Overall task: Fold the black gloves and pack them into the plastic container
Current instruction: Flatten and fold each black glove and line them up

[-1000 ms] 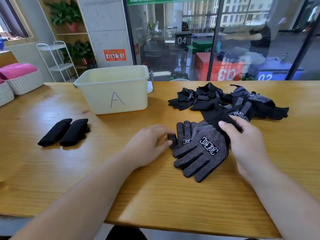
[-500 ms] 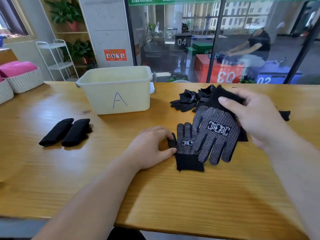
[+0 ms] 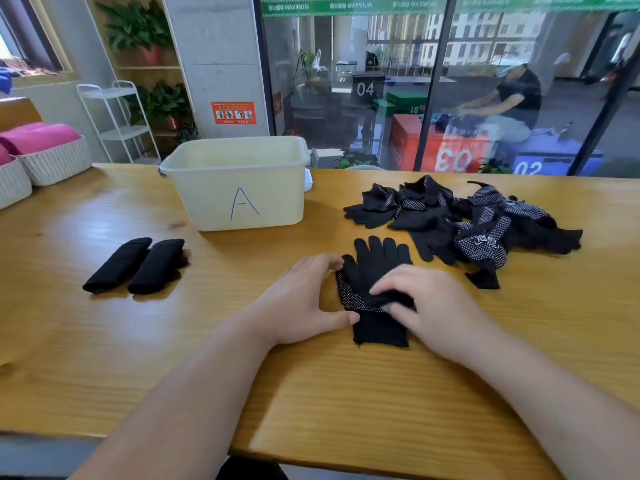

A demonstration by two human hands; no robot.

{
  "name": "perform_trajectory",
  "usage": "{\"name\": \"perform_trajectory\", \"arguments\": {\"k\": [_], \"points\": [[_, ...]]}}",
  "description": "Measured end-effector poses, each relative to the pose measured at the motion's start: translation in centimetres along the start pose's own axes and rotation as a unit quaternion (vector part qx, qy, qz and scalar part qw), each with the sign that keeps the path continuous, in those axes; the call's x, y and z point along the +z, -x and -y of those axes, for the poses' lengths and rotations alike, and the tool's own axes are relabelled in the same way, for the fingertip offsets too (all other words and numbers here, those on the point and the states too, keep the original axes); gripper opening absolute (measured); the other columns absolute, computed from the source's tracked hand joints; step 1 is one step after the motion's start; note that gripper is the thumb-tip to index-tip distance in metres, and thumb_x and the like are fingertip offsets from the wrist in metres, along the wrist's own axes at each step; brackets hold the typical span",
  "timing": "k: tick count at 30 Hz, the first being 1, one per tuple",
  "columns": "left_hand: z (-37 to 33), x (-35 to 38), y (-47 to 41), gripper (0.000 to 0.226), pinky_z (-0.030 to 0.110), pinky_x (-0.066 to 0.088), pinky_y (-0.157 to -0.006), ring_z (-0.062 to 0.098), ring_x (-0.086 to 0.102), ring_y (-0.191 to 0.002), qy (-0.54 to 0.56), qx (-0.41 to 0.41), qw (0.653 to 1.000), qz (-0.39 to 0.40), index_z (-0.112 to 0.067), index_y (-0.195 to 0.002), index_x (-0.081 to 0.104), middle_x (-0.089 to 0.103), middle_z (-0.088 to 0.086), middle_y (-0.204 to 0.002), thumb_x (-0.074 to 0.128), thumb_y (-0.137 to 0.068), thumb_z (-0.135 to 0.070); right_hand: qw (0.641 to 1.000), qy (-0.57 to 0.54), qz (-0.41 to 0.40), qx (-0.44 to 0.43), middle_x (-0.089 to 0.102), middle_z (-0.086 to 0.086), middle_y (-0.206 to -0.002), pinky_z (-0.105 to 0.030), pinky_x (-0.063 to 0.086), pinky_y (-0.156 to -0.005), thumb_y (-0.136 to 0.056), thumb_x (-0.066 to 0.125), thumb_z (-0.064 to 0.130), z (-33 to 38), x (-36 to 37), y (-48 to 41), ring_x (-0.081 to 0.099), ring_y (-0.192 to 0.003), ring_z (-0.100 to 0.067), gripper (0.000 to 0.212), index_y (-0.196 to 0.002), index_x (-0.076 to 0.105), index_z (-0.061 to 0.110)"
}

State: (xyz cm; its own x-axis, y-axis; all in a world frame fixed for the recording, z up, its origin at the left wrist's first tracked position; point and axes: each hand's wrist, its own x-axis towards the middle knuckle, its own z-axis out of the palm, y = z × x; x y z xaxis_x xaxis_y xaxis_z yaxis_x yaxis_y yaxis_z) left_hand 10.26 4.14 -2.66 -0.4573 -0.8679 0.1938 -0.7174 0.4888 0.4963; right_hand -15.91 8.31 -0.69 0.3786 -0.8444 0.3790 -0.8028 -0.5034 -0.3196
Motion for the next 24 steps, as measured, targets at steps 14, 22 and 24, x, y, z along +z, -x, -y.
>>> {"name": "perform_trajectory", "arguments": {"k": [14,22,24], "points": [[-0.8,-0.2,0.4,0.119,0.037,0.031,-0.125,0.005,0.032,-0.145,-0.001,0.011,1.000,0.019,-0.033,-0.168,0.016,0.045,-0.017,-0.147,0.077,-0.076,-0.077,0.963,0.058,-0.261,-0.036,0.067,0.002,-0.103,-0.031,0.052,-0.082,-0.101,0.071,0.014,1.4,-1.0,0.6,0.062,-0.094,-0.018,0.018,-0.117,0.078,0.013],[-1.4,-0.3,0.4,0.120,0.041,0.029,-0.127,0.007,0.030,-0.147,-0.014,-0.004,0.999,0.037,-0.033,-0.169,0.011,0.041,-0.020,-0.149,0.074,-0.078,-0.080,0.985,0.099,-0.126,-0.065,0.061,0.010,-0.097,-0.039,0.054,-0.065,-0.095,0.077,0.015,1.3,1.7,3.0,0.059,-0.085,-0.017,0.018,-0.111,0.077,0.021],[-1.5,-0.3,0.6,0.121,0.041,0.029,-0.127,0.007,0.029,-0.148,-0.010,-0.003,0.999,0.041,-0.033,-0.169,0.011,0.040,-0.019,-0.150,0.075,-0.078,-0.080,0.982,0.085,-0.158,-0.057,0.063,0.009,-0.100,-0.037,0.054,-0.069,-0.097,0.074,0.013,1.7,1.3,2.9,0.060,-0.089,-0.017,0.018,-0.114,0.077,0.019]]}}
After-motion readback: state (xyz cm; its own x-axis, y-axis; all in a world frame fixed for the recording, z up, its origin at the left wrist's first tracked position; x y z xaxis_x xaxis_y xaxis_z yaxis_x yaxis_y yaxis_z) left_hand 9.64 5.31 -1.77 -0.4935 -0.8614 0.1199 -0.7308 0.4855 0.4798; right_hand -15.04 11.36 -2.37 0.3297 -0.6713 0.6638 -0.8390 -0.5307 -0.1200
